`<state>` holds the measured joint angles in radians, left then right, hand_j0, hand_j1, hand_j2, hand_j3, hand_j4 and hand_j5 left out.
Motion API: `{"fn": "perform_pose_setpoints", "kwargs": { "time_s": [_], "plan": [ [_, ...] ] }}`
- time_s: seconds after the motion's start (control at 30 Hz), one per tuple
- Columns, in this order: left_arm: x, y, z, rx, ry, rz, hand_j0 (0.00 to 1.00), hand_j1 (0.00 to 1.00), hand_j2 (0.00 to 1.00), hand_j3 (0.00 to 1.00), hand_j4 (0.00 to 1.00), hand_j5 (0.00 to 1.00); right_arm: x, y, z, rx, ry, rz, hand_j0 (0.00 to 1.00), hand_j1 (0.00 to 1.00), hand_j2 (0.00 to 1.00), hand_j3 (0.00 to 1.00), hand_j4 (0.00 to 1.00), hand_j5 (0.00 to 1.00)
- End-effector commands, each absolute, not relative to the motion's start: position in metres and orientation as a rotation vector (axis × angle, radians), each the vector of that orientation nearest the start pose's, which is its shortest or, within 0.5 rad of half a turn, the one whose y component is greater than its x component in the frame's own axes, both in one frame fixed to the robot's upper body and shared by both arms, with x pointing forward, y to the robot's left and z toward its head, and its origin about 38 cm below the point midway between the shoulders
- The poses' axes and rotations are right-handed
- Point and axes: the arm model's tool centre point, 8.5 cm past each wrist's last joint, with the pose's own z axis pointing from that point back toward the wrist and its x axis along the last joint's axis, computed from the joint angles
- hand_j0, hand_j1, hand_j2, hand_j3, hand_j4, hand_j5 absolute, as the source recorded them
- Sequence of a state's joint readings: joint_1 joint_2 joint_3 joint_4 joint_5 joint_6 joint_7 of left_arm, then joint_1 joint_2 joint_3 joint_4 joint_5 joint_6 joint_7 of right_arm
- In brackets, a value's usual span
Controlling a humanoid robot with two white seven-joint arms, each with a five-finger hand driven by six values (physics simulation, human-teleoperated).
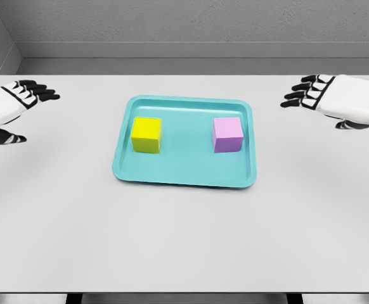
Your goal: Push two cubes
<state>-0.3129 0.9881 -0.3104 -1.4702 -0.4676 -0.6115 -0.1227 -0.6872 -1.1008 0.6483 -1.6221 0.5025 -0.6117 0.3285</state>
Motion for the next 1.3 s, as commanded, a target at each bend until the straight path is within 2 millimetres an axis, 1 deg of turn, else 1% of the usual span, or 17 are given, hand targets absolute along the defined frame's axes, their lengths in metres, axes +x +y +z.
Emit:
{"fn": "perform_pose_setpoints", "kwargs": {
  "time_s": [0.0,0.1,0.17,0.2,0.23,0.3,0.37,0.5,0.53,0.63,0.73,0.77,0.8,0.9,0.97,1.13,1.27],
  "plan": [
    [0.395,0.402,0.224,0.741,-1.555,-1.807,0.95,0.95,0.95,0.95,0.95,0.95,0.414,-0.347,0.269,1.032,1.516,-2.979,0.99,0.99,0.99,0.99,0.99,0.99],
    [0.396,0.401,0.223,0.755,-1.522,-1.844,0.82,0.82,0.82,0.82,0.82,0.82,0.424,-0.348,0.272,1.108,1.364,-3.002,0.85,0.85,0.85,0.85,0.85,0.85],
    [0.397,0.4,0.221,0.757,-1.511,-1.856,0.78,0.78,0.78,0.78,0.78,0.78,0.439,-0.338,0.261,1.132,1.282,-3.033,0.71,0.71,0.71,0.71,0.71,0.71],
    [0.398,0.399,0.22,0.764,-1.505,-1.866,0.76,0.76,0.76,0.76,0.76,0.76,0.441,-0.332,0.259,1.122,1.263,-3.036,0.68,0.68,0.68,0.68,0.68,0.68],
    [0.398,0.396,0.217,0.758,-1.511,-1.865,0.76,0.76,0.76,0.76,0.76,0.76,0.441,-0.329,0.254,1.099,1.212,-3.076,0.57,0.57,0.57,0.57,0.57,0.57],
    [0.399,0.393,0.215,0.75,-1.519,-1.863,0.76,0.76,0.76,0.76,0.76,0.76,0.441,-0.325,0.251,1.076,1.209,-3.084,0.57,0.57,0.57,0.57,0.57,0.57],
    [0.399,0.387,0.206,0.71,-1.493,-1.888,0.76,0.76,0.76,0.76,0.76,0.76,0.442,-0.32,0.248,1.061,1.225,-3.08,0.57,0.57,0.57,0.57,0.57,0.57],
    [0.4,0.384,0.197,0.681,-1.469,-1.907,0.76,0.76,0.76,0.76,0.76,0.76,0.443,-0.317,0.247,1.052,1.229,-3.077,0.58,0.58,0.58,0.58,0.58,0.58],
    [0.402,0.383,0.195,0.675,-1.461,-1.917,0.77,0.77,0.77,0.77,0.77,0.77,0.441,-0.308,0.237,1.003,1.224,-3.084,0.58,0.58,0.58,0.58,0.58,0.58],
    [0.408,0.378,0.197,0.671,-1.448,-1.951,0.77,0.77,0.77,0.77,0.77,0.77,0.443,-0.298,0.22,0.935,1.23,-3.109,0.56,0.56,0.56,0.56,0.56,0.56],
    [0.416,0.374,0.197,0.656,-1.402,-1.993,0.77,0.77,0.77,0.77,0.77,0.77,0.446,-0.298,0.217,0.932,1.232,-3.12,0.56,0.56,0.56,0.56,0.56,0.56],
    [0.418,0.371,0.195,0.642,-1.387,-2.01,0.77,0.77,0.77,0.77,0.77,0.77,0.45,-0.291,0.216,0.926,1.255,-3.112,0.56,0.56,0.56,0.56,0.56,0.56],
    [0.42,0.367,0.191,0.629,-1.394,-2.0,0.77,0.77,0.77,0.77,0.77,0.77,0.451,-0.292,0.214,0.93,1.247,-3.118,0.56,0.56,0.56,0.56,0.56,0.56],
    [0.42,0.368,0.187,0.62,-1.381,-2.001,0.77,0.77,0.77,0.77,0.77,0.77,0.451,-0.289,0.212,0.918,1.239,-3.119,0.56,0.56,0.56,0.56,0.56,0.56],
    [0.422,0.363,0.185,0.607,-1.381,-2.005,0.77,0.77,0.77,0.77,0.77,0.77,0.452,-0.285,0.211,0.911,1.247,-3.114,0.56,0.56,0.56,0.56,0.56,0.56],
    [0.426,0.354,0.187,0.596,-1.383,-2.02,0.78,0.78,0.78,0.78,0.78,0.78,0.46,-0.281,0.211,0.916,1.273,-3.117,0.56,0.56,0.56,0.56,0.56,0.56],
    [0.431,0.342,0.188,0.574,-1.381,-2.041,0.78,0.78,0.78,0.78,0.78,0.78,0.463,-0.269,0.206,0.895,1.277,-3.112,0.56,0.56,0.56,0.56,0.56,0.56]
  ]
}}
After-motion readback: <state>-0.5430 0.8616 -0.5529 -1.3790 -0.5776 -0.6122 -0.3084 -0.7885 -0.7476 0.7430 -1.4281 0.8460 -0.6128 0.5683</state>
